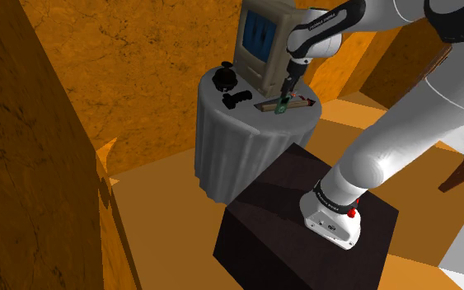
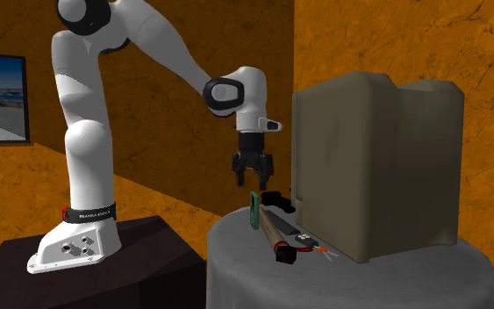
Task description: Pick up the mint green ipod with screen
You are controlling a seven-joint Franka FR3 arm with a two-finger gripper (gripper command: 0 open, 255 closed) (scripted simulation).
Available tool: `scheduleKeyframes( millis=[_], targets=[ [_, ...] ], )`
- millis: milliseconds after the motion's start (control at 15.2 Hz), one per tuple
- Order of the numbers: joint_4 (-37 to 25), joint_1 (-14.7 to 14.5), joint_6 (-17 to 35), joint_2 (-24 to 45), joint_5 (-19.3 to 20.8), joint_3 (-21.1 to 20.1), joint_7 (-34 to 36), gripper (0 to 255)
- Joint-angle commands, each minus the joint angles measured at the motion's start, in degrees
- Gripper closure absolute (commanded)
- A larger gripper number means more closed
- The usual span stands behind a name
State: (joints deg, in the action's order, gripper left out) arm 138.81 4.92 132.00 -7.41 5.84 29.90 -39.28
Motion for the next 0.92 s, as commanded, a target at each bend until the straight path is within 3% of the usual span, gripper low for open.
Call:
scheduleKeyframes(
  millis=[0, 594, 660, 858],
  targets=[
    [-0.93, -0.09, 2.29, 3.14, -2.01, 0.91, -2.41, 0],
    [0.67, -0.22, 7.7, 7.49, -5.05, 1.11, -4.61, 0],
    [0.59, -0.21, 7.69, 7.57, -5.12, 1.12, -4.68, 255],
    [0.62, -0.22, 7.69, 7.54, -5.09, 1.11, -4.64, 255]
  ],
)
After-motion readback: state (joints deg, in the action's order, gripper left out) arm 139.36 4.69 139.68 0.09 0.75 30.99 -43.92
